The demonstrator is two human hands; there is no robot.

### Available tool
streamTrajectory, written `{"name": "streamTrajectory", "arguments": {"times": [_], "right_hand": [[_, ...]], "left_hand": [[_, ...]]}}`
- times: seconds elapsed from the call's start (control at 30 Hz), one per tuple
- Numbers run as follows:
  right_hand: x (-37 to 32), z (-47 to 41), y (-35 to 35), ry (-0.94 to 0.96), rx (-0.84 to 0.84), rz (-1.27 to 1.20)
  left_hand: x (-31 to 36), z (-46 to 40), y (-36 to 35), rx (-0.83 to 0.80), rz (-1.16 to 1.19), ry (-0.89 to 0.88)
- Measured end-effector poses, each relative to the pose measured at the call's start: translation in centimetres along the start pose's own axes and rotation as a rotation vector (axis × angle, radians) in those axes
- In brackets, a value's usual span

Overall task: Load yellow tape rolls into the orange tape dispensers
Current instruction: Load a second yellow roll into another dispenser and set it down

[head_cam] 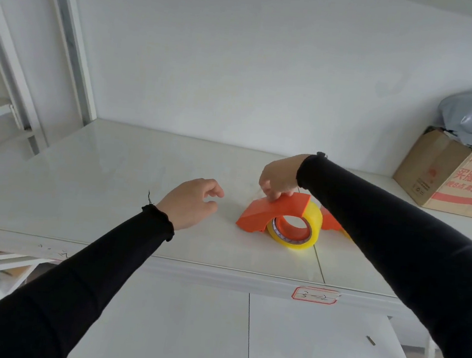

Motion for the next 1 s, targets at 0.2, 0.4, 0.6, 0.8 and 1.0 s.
{"name": "streamTrajectory", "arguments": {"times": [0.2, 0.4, 0.6, 0.8, 1.0], "right_hand": [[-1.9, -1.8, -0.6, 0.092, 0.082, -0.573], [-5.8, -1.8, -0.3, 0.259, -0.083, -0.694], [-1.6, 2.6, -2.1, 0.099, 0.0, 0.068], [-1.1, 3.9, -4.5, 0.088, 0.344, 0.012], [-0.5, 3.3, -4.6, 0.112, 0.381, 0.019]], "left_hand": [[0.9, -0.4, -0.2, -0.026, -0.025, -0.011], [1.3, -0.2, 0.2, 0.011, -0.063, 0.026], [1.3, -0.2, 0.2, -0.007, -0.317, -0.011], [3.1, -0.6, -1.1, -0.134, -0.572, -0.062], [4.4, -0.4, -1.1, -0.136, -0.614, -0.07]]}}
Point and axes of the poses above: each hand's wrist, its own z-axis away from the middle knuckle, its own y-axis out of the back of the hand, x = y × z, the point moved 5 cm from there along -z, towards the middle knuckle, and after that the axes turned 1 degree about x, right-handed, at the moved point
